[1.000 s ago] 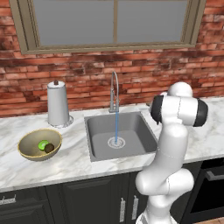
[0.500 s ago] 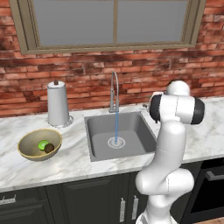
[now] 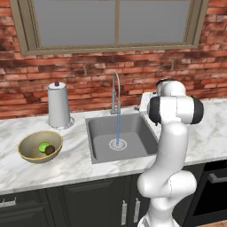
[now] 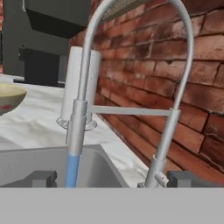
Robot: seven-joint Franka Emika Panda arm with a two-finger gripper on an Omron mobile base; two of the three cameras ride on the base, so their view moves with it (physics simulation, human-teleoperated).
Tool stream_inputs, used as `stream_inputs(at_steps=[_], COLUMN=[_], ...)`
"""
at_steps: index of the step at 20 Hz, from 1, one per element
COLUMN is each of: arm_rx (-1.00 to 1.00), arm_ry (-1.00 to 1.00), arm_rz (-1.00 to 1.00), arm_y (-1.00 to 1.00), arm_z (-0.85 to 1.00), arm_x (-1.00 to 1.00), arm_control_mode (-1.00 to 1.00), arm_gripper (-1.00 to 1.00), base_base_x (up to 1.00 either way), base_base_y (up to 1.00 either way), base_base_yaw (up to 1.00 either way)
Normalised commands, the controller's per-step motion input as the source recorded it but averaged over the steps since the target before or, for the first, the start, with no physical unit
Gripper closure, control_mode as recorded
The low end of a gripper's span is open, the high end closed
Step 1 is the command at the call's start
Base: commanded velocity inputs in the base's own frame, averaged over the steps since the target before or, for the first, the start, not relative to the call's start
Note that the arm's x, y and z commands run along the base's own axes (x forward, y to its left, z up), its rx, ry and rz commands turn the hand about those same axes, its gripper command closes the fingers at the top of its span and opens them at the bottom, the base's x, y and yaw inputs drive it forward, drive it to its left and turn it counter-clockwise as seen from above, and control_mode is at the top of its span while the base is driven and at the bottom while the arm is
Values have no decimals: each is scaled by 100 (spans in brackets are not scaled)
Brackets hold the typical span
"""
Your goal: Pick the kiwis from the sink and place them in one bowl. Place the sweet potato in the other bowl. Then turn off the sink faucet.
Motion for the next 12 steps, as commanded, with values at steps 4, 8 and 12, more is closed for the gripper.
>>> stream_inputs(at_steps=[4,8,12], arm_rx=[0,0,0], arm_ry=[13,17,14], arm_rz=[5,0,0], arm_y=[1,0,0], arm_z=[-22,-18,-21], arm_x=[46,38,22], arm_control_mode=[-100,-100,-100], arm_gripper=[-100,-100,-100], base_base_x=[0,0,0], base_base_y=[0,0,0], base_base_yaw=[0,0,0])
